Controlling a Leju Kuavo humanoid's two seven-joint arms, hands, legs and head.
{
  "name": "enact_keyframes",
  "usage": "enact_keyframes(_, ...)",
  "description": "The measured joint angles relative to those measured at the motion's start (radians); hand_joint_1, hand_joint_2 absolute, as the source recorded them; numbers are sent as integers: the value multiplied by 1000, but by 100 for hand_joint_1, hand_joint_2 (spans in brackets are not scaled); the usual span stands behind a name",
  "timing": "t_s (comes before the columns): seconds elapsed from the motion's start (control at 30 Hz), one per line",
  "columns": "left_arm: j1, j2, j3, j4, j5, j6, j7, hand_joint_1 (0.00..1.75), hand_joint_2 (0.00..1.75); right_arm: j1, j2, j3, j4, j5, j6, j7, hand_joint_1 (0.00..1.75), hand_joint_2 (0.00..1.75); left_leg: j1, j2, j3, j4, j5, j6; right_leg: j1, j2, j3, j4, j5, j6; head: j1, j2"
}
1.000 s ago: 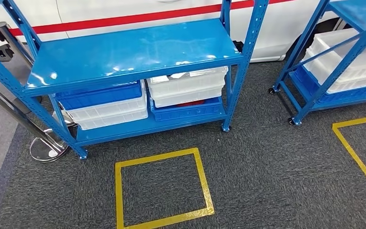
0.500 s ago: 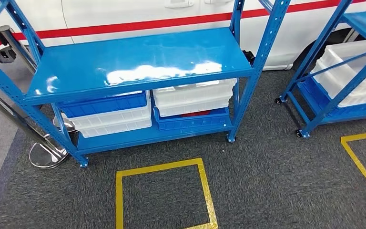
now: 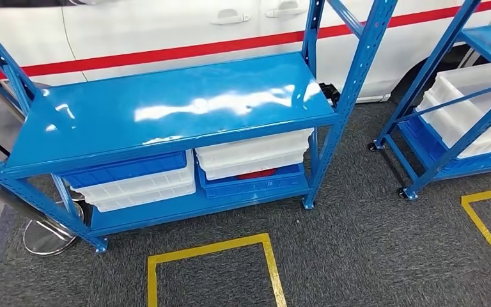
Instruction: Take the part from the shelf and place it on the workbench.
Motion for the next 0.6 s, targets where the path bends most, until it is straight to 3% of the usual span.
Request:
enact_keyframes(0.03, 0, 0, 0, 0, 0, 0, -1, 0, 0, -2, 0, 0, 1, 0, -1, 1, 0, 0, -3, -1, -1, -7, 25, 7, 1, 1, 5, -2, -8, 7, 0, 0)
enact_keyframes(0.1, -2, -1, 0, -2, 0, 0, -2, 0, 0, -5, 0, 0, 1, 1, -5, 2, 0, 0, -1, -4, 8, -12, 21, 19, 0, -1, 17, -10, -21, 21, 0, 0)
enact_keyframes(0.17, -6, -1, 0, -3, 0, 1, -3, 0, 0, -9, 0, 0, 1, 1, -7, 2, 0, 0, 2, -5, 24, -27, 15, 31, -1, -5, 3, 33, -50, 29, 0, 0)
enact_keyframes(0.27, -9, -2, 2, -3, 0, 5, -3, 0, 0, -10, -1, 0, 1, -1, -2, 1, 0, 0, 0, -5, 42, -33, 1, 44, -3, -8, -117, 227, -119, 37, 1, 0)
enact_keyframes(0.3, -8, -2, 2, -3, 0, 6, -3, 0, 0, -9, -1, 0, 1, -2, 0, 1, 0, 0, -1, -6, 47, -33, -4, 46, -3, -8, -154, 271, -118, 38, 1, 0)
enact_keyframes(0.33, -8, -2, 3, -3, 0, 8, -3, 0, 0, -8, -2, 0, 1, -3, 1, 1, 0, 0, -2, -7, 54, -33, -10, 46, -4, -9, -172, 273, -94, 39, 1, 0)
enact_keyframes(0.37, -7, -2, 3, -3, 0, 9, -3, 0, 0, -8, -2, 0, 1, -4, 2, 0, 0, 0, -2, -9, 62, -33, -15, 45, -4, -9, -170, 236, -50, 38, 1, 0)
enact_keyframes(0.43, -7, -3, 3, -4, 0, 9, -3, 0, 0, -9, -3, 0, 1, -5, 4, 0, 0, 0, -4, -12, 77, -31, -26, 39, -2, -9, -132, 103, 43, 31, 1, 0)
enact_keyframes(0.47, -8, -4, 4, -4, 0, 9, -3, 0, 0, -10, -3, 0, 2, -6, 4, 0, 0, 0, -7, -13, 81, -29, -31, 35, 0, -9, -115, 51, 69, 26, 1, 0)
enact_keyframes(0.5, -9, -4, 4, -4, 0, 9, -4, 0, 0, -10, -3, 0, 2, -6, 4, 0, 0, 0, -10, -14, 82, -27, -36, 33, 0, -8, -106, 20, 80, 22, 0, 0)
enact_keyframes(0.6, -9, -5, 4, -4, 0, 10, -5, 0, 0, -9, -4, 0, 2, -9, 4, -1, 0, 0, -13, -14, 83, -25, -43, 36, 1, -6, -102, 5, 80, 18, 1, 0)
